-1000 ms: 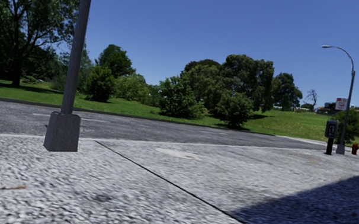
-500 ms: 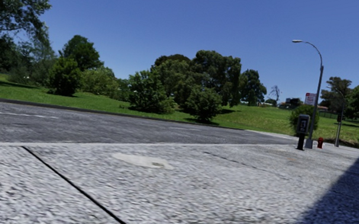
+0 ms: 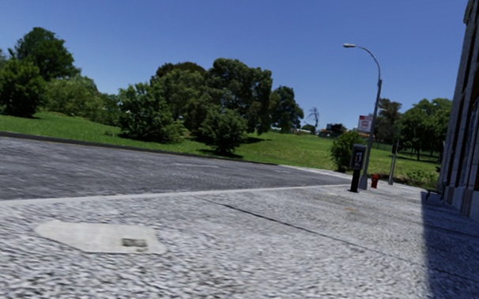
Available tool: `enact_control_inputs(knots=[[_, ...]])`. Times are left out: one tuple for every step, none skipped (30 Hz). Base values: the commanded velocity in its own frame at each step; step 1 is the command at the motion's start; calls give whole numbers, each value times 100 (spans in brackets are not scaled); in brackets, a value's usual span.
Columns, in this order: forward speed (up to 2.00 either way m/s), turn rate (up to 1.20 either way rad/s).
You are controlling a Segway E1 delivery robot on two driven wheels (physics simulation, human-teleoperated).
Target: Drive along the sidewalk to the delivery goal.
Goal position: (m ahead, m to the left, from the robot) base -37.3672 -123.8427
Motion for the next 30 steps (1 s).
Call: enact_control_inputs(knots=[[200,-45],[200,-45],[200,-46],[200,-46],[200,-46],[200,-46],[200,-46],[200,-46],[200,-46],[200,-46],[200,-46],[200,-46],[200,-46],[200,-46],[200,-46],[200,-46],[200,-46],[200,-46],[200,-46],[200,-46],[200,-46],[200,-46],[200,-46],[200,-46],[200,-46],[200,-46],[200,-46],[200,-46],[200,-46],[200,-46]])
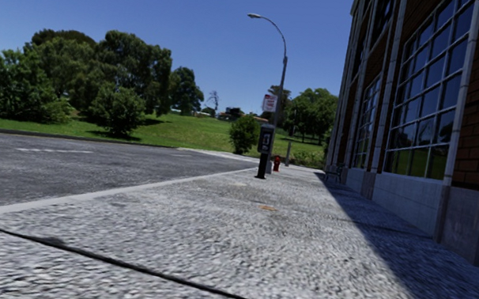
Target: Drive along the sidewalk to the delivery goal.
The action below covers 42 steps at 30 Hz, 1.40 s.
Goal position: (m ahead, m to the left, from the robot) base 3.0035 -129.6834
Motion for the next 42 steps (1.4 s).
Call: enact_control_inputs(knots=[[200,-46],[200,-46],[200,-46],[200,-46],[200,-46],[200,-46],[200,-46],[200,-46],[200,-46],[200,-46],[200,-46],[200,-46],[200,-46],[200,-33],[200,-21],[200,-21],[200,-4],[200,0],[200,0],[200,0],[200,0],[200,0],[200,0],[200,0],[200,0],[200,0],[200,0],[200,0],[200,0],[200,0],[200,0],[200,0],[200,0],[200,0],[200,0],[200,0],[200,0],[200,0],[200,0],[200,0],[200,0],[200,0]])
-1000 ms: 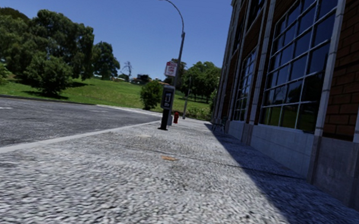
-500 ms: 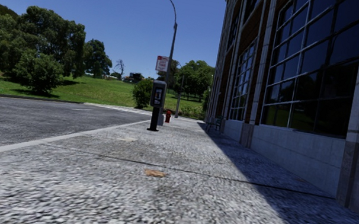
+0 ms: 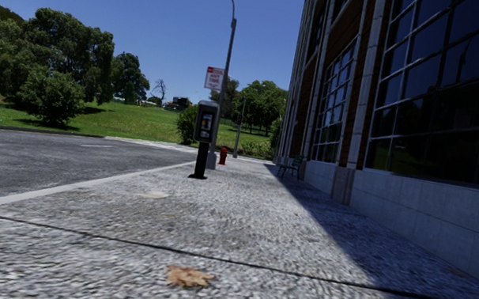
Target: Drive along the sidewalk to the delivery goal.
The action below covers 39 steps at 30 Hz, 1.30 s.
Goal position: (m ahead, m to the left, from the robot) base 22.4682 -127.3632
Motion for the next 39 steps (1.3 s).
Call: enact_control_inputs(knots=[[200,0],[200,0],[200,0],[200,0],[200,0],[200,0],[200,0],[200,0],[200,0],[200,0],[200,0],[200,0],[200,0],[200,0],[200,0],[200,0],[200,0],[200,0],[200,0],[200,0],[200,0],[200,0],[200,0],[200,0],[200,0],[200,0],[200,-4],[200,-4],[200,-20],[200,-26],[200,-26],[200,-28],[200,-28],[200,-28],[200,-29],[200,-30],[200,-30],[200,-34],[200,-43]])
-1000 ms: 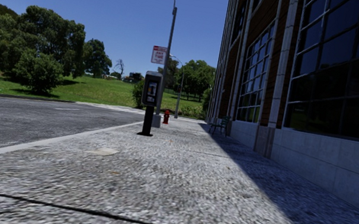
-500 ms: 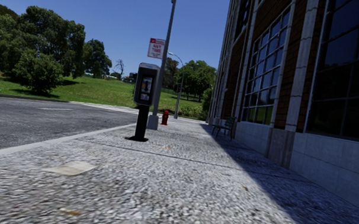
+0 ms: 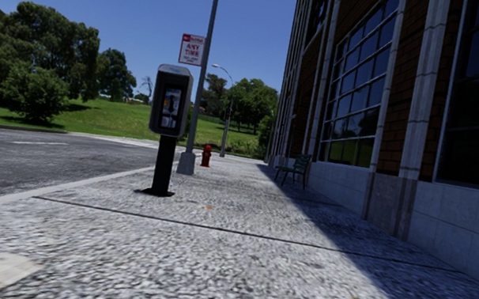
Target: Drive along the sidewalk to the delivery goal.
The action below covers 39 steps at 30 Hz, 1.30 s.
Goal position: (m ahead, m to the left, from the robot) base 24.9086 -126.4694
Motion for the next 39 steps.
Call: enact_control_inputs(knots=[[200,-54],[200,-54],[200,-57],[200,-57],[200,-57],[200,-50],[200,-32],[200,-32],[200,-12],[200,0],[200,0],[200,0],[200,0],[200,0],[200,0],[200,0],[200,0],[200,0],[200,0],[200,7],[200,20],[200,20],[200,24],[200,25],[200,25],[200,25],[200,25],[200,25],[200,25],[200,26],[200,26],[200,26],[200,26],[200,26],[200,26],[200,26],[200,26],[200,26],[200,26]])
